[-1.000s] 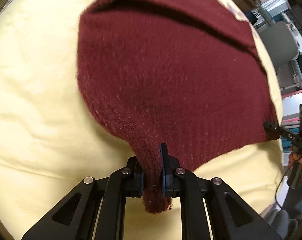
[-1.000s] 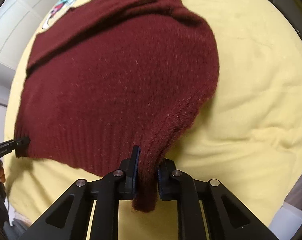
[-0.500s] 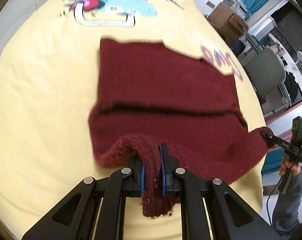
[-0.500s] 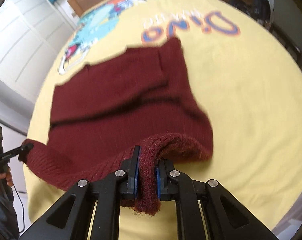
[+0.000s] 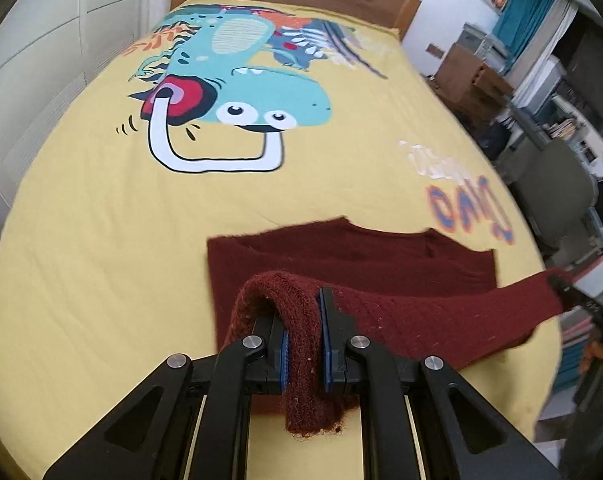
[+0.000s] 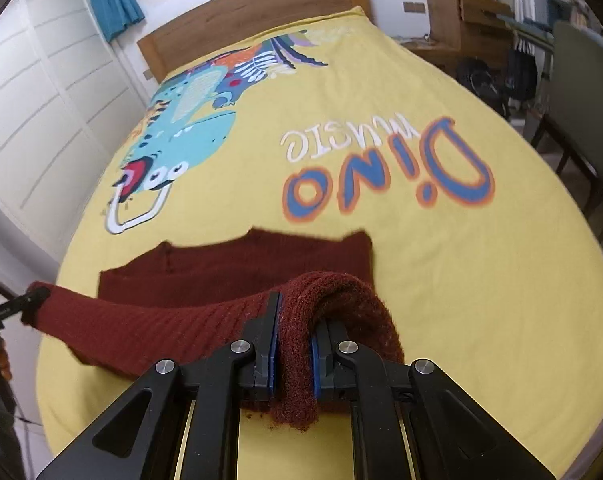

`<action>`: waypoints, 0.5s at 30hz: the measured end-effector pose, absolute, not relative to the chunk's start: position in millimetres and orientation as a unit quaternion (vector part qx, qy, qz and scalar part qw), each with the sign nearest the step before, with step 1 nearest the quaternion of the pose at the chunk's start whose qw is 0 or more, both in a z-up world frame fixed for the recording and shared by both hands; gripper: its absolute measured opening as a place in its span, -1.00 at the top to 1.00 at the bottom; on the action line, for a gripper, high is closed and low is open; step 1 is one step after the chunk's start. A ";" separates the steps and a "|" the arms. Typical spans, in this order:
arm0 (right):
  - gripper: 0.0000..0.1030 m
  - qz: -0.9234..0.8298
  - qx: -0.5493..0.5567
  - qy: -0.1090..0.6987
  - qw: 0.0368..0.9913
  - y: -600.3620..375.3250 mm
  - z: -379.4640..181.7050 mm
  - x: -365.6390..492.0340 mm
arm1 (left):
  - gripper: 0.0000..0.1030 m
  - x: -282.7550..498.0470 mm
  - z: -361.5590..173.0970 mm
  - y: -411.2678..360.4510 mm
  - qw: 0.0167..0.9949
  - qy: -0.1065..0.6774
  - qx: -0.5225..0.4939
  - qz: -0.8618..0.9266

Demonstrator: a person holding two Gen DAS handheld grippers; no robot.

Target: Fold small clothes

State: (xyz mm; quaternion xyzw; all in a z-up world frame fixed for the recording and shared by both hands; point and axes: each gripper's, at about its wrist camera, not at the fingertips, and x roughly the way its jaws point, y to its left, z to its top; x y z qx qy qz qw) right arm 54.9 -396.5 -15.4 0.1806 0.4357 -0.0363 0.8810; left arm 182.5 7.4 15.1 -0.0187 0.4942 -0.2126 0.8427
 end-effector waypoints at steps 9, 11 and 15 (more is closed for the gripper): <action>0.77 -0.058 0.143 0.511 0.846 -385.4 -82.0 126.4 | 0.79 218.5 -72.7 -15.9 0.835 0.525 0.049 -0.157; 0.77 -0.065 0.140 0.521 0.840 -384.9 -94.7 130.1 | 0.79 216.9 -80.7 -20.5 0.839 0.518 0.072 -0.152; 0.73 -0.071 0.149 0.533 0.830 -387.2 -115.1 131.1 | 0.73 214.2 -92.7 -27.5 0.840 0.510 0.111 -0.148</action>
